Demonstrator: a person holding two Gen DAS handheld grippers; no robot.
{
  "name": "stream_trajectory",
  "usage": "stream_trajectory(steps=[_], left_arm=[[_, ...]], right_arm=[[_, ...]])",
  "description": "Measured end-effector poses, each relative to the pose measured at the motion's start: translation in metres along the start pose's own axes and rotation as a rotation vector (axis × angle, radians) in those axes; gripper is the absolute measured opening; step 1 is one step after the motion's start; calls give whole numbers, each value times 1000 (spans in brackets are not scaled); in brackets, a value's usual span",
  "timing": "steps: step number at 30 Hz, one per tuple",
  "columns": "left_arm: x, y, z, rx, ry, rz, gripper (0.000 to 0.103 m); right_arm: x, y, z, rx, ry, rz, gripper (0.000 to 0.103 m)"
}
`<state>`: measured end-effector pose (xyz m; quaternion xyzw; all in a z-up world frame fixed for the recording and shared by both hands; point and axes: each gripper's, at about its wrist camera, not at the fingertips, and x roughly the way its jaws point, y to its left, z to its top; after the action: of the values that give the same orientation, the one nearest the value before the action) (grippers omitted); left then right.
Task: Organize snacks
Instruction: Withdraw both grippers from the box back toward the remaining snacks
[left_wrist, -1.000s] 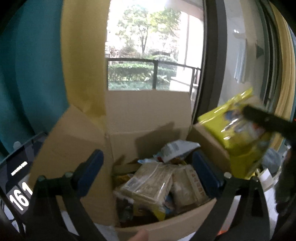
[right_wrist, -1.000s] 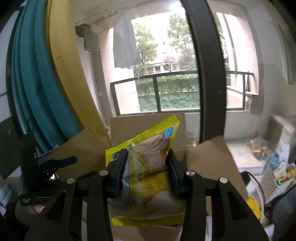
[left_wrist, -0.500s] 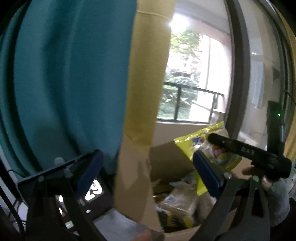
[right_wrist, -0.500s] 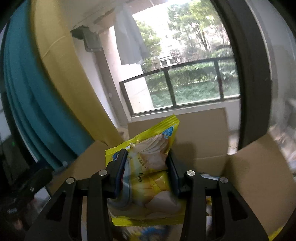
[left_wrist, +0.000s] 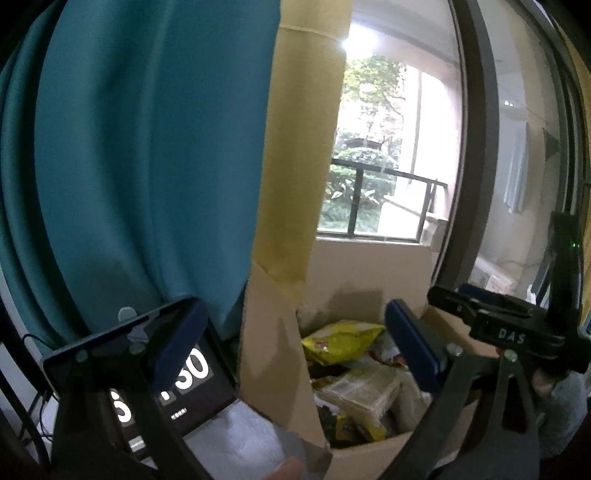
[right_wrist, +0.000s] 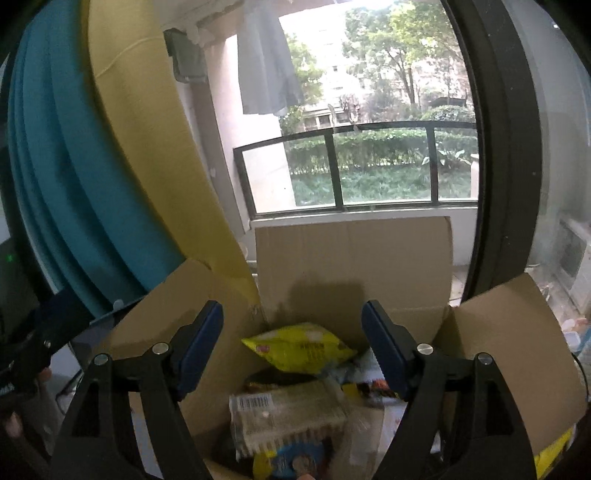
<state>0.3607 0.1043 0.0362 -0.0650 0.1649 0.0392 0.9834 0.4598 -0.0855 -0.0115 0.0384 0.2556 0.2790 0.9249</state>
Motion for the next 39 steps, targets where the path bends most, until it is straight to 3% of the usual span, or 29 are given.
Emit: stream_trajectory(steps=[13, 29, 39], left_arm=[[-57, -18, -19, 33, 0, -36, 98], [-114, -64, -78, 146, 83, -148, 98], [-143, -84, -131, 183, 179, -212, 98]], right_arm=[[-68, 12, -17, -12, 1, -4, 80], [-175, 13, -110, -29, 84, -53, 80], [-227, -4, -155, 44, 101, -110, 80]])
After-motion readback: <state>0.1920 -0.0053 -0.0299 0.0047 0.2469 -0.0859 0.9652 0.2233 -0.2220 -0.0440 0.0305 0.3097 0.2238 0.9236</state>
